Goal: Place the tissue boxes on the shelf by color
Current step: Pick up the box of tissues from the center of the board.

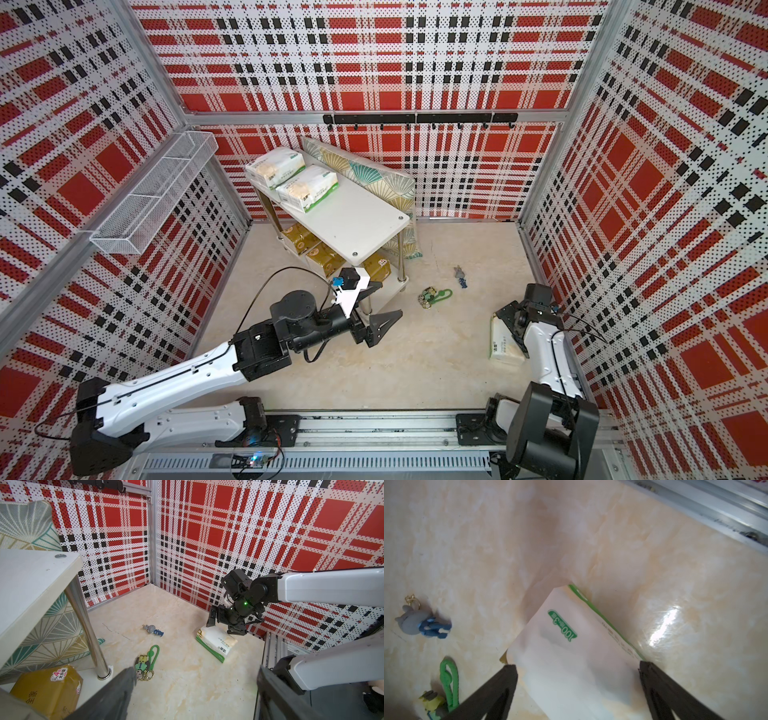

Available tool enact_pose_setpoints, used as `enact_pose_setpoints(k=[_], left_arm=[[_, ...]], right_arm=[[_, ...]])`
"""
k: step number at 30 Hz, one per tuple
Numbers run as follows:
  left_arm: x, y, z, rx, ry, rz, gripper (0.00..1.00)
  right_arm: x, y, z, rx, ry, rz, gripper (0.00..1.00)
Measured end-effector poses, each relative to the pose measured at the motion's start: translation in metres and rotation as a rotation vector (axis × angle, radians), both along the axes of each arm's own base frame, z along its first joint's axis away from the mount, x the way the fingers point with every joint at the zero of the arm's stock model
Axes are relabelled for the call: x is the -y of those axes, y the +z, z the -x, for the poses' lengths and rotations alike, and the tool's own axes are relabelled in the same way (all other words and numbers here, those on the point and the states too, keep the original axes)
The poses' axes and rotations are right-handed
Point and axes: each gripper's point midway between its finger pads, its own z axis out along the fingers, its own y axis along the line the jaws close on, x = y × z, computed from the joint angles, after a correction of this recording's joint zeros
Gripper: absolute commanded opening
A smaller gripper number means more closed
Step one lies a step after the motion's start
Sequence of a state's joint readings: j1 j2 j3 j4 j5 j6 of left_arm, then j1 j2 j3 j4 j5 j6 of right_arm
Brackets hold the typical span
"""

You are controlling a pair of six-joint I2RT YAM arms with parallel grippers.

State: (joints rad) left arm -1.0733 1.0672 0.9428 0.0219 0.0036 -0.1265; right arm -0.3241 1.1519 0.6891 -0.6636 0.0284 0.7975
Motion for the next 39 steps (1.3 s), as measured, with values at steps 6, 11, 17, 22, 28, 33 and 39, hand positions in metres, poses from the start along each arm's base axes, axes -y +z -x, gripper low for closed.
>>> enact_pose_setpoints(k=[6,11,17,22,28,33,39], left_arm=[[0.001,0.001,0.0,0.003,0.0,0.006,0.95],[0.005,-0.003,-0.001,-0.002,-0.007,0.001,0.95],[0.008,-0.008,-0.002,-0.01,-0.011,-0.008,0.95],[0.01,-0.009,-0.003,-0.012,-0.012,-0.008,0.95],[0.014,-0.014,-0.002,-0.022,-0.017,-0.017,0.95],[0.016,-0.016,-0.001,-0.029,-0.02,-0.019,0.95],[0.019,-0.02,-0.001,-0.037,-0.022,-0.027,0.95]], right_arm=[[-0.034,0.001,-0.01,-0.003,0.119,0.006,1.0],[-0.06,0.001,-0.018,-0.02,0.229,0.016,1.0],[-0.064,-0.001,-0.028,-0.075,0.307,0.064,1.0],[-0.06,-0.003,-0.044,-0.127,0.381,0.109,1.0],[-0.058,-0.004,-0.062,-0.162,0.484,0.149,1.0],[-0.059,-0.01,-0.071,-0.196,0.546,0.161,1.0],[-0.059,-0.015,-0.076,-0.219,0.597,0.173,1.0]])
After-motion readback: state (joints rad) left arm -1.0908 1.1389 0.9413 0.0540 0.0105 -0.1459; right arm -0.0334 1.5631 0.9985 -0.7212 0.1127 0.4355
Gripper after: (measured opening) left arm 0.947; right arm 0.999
